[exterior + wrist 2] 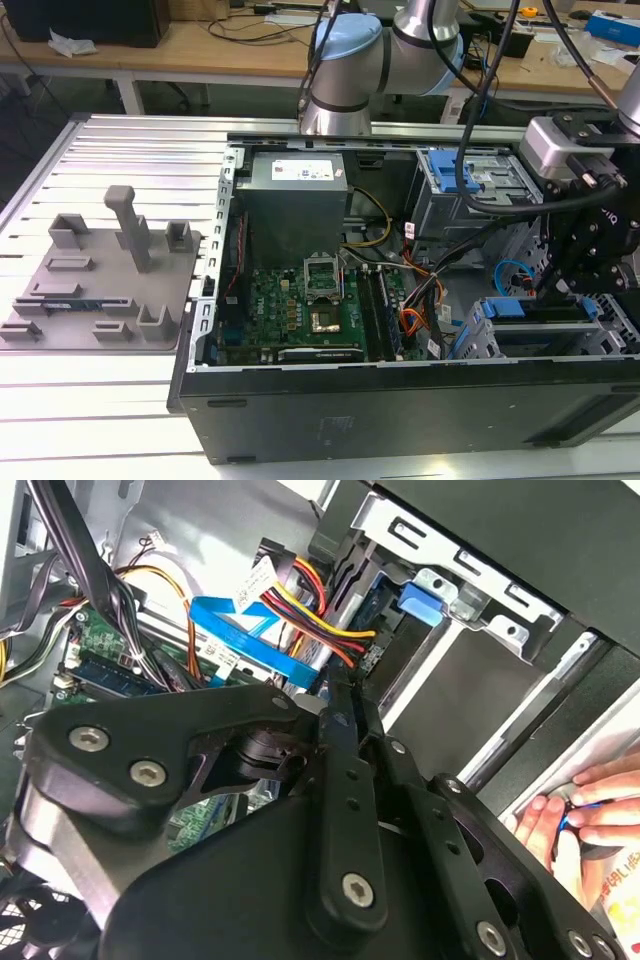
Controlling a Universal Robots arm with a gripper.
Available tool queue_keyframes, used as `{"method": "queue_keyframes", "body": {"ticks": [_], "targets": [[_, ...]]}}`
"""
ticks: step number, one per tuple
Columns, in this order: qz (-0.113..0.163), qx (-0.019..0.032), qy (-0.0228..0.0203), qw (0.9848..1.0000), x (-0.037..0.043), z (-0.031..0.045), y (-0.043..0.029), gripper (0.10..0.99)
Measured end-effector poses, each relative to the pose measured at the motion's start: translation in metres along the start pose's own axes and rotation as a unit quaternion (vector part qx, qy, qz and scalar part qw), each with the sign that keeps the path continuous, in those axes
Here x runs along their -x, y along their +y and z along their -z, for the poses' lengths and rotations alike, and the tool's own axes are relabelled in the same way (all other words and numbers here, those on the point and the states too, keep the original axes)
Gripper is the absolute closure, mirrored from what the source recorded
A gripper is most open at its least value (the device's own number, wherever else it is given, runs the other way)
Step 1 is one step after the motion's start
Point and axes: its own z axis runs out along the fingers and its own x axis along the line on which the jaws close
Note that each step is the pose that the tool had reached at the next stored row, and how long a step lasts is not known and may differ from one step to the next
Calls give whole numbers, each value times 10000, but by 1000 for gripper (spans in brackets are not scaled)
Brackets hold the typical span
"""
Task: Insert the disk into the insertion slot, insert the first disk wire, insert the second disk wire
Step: 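Insert the second disk wire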
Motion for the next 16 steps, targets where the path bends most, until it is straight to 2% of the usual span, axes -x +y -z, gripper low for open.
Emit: {"method": "queue_keyframes", "body": {"ticks": [12, 14, 15, 16], "targets": [[0, -1, 0, 10000, -12, -95, -4, 925], [0, -1, -12, 10000, -10, -104, -4, 914], [0, 0, -5, 10000, -12, -90, -4, 851], [0, 0, 1, 10000, -13, -76, -3, 851]]}}
